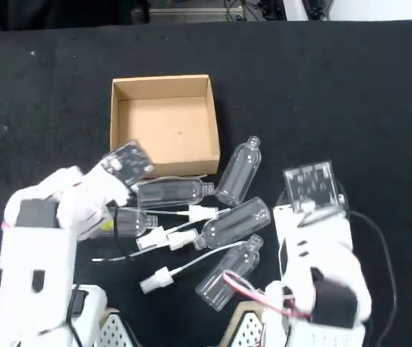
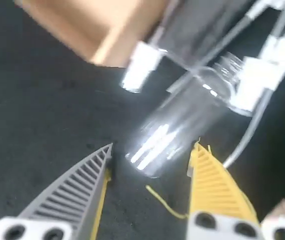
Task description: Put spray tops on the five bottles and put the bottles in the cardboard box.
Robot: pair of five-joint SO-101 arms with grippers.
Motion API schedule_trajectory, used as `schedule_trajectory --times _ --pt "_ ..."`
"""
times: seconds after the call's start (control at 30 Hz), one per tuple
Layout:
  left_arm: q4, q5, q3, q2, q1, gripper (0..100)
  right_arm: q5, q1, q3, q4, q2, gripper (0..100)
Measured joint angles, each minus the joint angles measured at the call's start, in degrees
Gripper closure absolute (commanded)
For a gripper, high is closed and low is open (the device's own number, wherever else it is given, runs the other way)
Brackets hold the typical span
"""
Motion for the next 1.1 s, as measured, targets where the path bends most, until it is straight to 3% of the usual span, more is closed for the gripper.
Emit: schedule_trajectory --times 0.27,0.4,0.63,0.87,1.1 --pt "0.4 -11.1 -2.5 19.5 1.6 76 0.0 0.0 0.2 0.0 13.3 79.1" --pt "0.4 -14.5 -2.5 20.7 1.6 69 0.0 0.0 3.1 -0.2 13.5 79.1" --pt "-1.5 -20.6 -1.2 21.0 1.6 68 0.0 0.0 6.9 -3.0 13.5 79.1" --pt "-10.6 -21.7 4.5 21.0 1.6 68 0.0 0.0 7.3 -3.2 13.5 79.1" --pt "-13.0 -21.7 6.5 21.0 1.6 68 -2.3 0.0 7.3 -3.2 13.5 79.1"
